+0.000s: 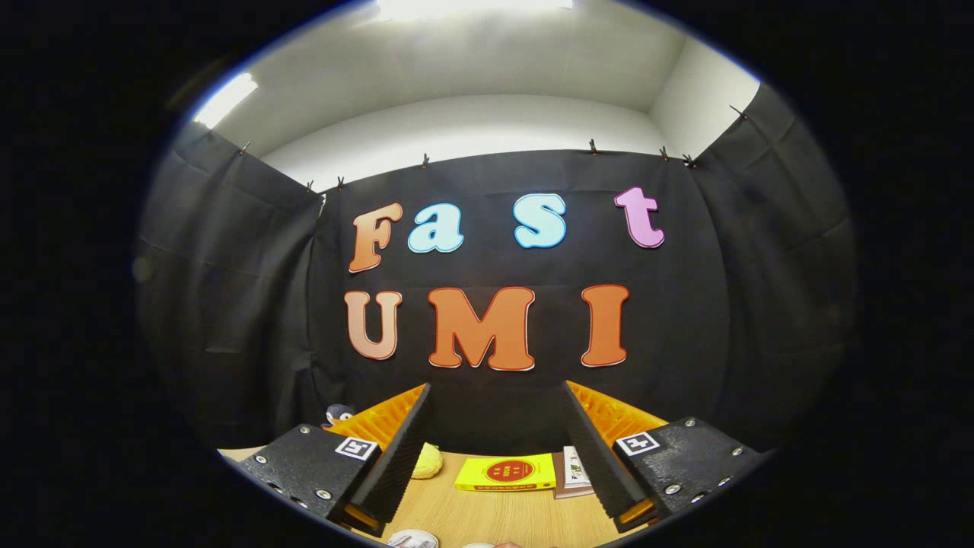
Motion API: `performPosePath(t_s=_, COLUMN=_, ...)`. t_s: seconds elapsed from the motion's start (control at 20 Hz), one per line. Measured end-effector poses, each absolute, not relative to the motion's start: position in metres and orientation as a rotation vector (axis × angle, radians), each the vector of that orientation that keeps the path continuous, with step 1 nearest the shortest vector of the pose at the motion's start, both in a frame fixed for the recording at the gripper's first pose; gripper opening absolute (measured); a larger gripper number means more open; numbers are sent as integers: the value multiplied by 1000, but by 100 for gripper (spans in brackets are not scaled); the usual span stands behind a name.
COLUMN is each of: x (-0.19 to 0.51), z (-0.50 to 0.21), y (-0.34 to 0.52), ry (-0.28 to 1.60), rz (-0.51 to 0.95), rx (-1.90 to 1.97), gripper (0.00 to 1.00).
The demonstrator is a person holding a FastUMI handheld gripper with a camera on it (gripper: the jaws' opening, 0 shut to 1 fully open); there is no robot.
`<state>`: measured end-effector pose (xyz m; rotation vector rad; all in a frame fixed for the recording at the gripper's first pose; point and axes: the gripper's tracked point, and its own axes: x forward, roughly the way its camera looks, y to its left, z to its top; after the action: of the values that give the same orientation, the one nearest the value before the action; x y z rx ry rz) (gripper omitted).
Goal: Open the storage box then place both shoes into the box .Put the left shoe in first, then the right shoe, with the right side of both shoes facing outward in a uniform manner.
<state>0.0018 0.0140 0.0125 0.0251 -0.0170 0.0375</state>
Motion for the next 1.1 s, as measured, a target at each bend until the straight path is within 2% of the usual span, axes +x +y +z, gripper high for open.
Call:
performPosePath(t_s=0.6, x=-5, z=-32, y=64, ry=105, rz=134, rx=56, gripper=98)
performPosePath(t_s=1.1, x=-8, z=-125, y=150, ry=378, rz=310, rx=216, gripper=98)
